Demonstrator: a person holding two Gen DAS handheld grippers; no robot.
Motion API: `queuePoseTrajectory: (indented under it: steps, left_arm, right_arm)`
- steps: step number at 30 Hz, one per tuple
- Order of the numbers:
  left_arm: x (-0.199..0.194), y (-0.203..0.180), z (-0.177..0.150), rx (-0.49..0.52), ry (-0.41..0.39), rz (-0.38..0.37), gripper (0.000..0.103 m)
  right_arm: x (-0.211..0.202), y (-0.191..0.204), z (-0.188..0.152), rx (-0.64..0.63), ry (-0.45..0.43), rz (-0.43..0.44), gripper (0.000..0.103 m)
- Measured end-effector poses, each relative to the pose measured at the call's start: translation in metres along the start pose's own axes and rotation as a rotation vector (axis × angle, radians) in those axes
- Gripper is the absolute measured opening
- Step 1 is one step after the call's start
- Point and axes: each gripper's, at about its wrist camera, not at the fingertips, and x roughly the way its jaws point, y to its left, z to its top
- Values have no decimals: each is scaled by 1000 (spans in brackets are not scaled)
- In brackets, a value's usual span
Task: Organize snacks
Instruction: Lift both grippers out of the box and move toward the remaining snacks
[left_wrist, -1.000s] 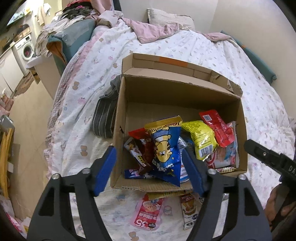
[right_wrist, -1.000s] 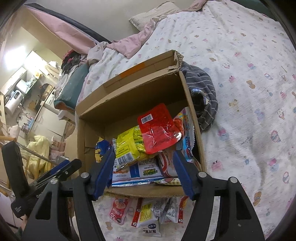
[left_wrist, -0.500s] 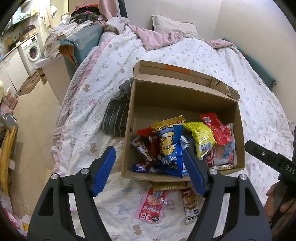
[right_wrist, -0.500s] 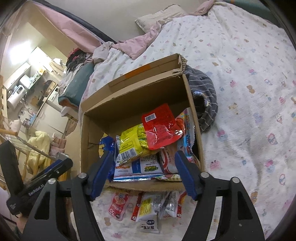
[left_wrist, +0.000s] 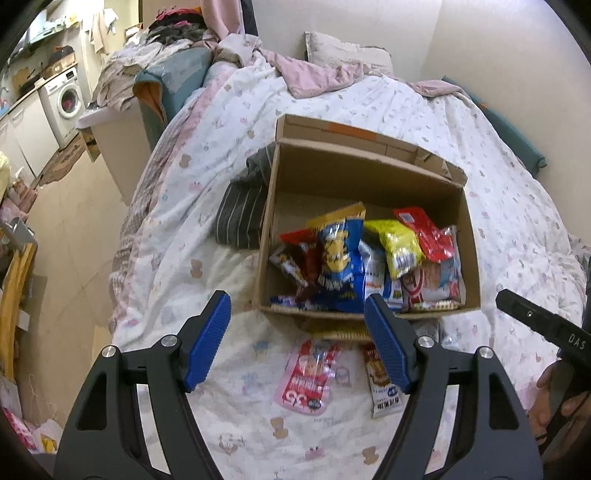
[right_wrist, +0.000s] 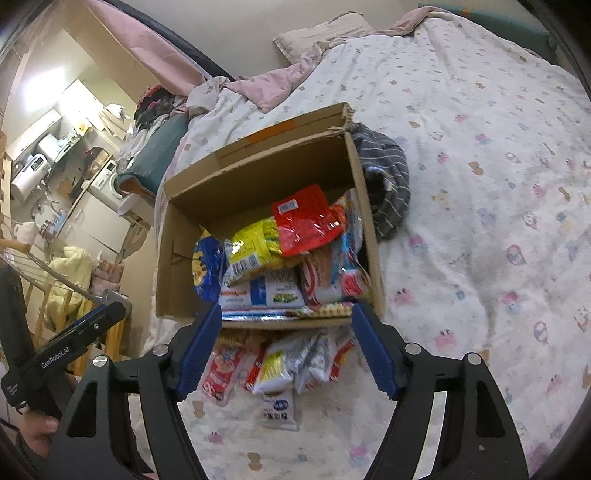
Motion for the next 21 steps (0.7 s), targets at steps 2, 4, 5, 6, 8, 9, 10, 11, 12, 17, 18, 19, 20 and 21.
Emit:
queuePoseTrajectory:
  steps: [2,4,5,6,8,9,10,11,12,17,18,19,20,21]
  left_arm:
    - [0,-1,-7,6,13,-2,72]
    - [1,-3,-12,15,30,-8,72]
    - [1,-4,-15,18,35,-8,72]
    - [1,-4,-18,22,40,-9,72]
    - [1,-5,-23,30,49,-10,72]
    - [1,-6,-25,33,52,-11,72]
    - [2,-6,-26,36,53,-9,72]
    - [2,-6,-28,38,55,-4,72]
    - [2,-5,-29,36,57,-2,72]
    - [1,2,-29,3,64,-7,72]
    - [1,3,-29,-2,65,-5,72]
    - [1,4,-29,-4,66,-6,72]
    - [1,6,-28,-8,66,-8,72]
    - [0,7,-28,-13,67,-10,72]
  right_arm:
    - [-4,-3,-5,0,1,-4,75]
    - [-7,-6,-9,1,4,-12,75]
    - [-9,-9,-13,4,10,-17,75]
    - [-9,-11,-15,8,15,-20,75]
    - [-10,-16,-22,18,29,-28,75]
    - [-9,-17,-24,22,35,-30,75]
    - [-9,-19,-27,26,44,-33,75]
    - [-8,-21,-29,32,52,-36,75]
    - [-7,-23,-31,39,60,-38,75]
    - [12,-30,-36,84,140,-20,85]
    - [18,-30,-38,93,161,-19,86]
    - [24,-30,-40,96,183,-23,86]
    - [31,-29,-41,97,204,-29,86]
    - [39,-27,-42,97,226,-34,86]
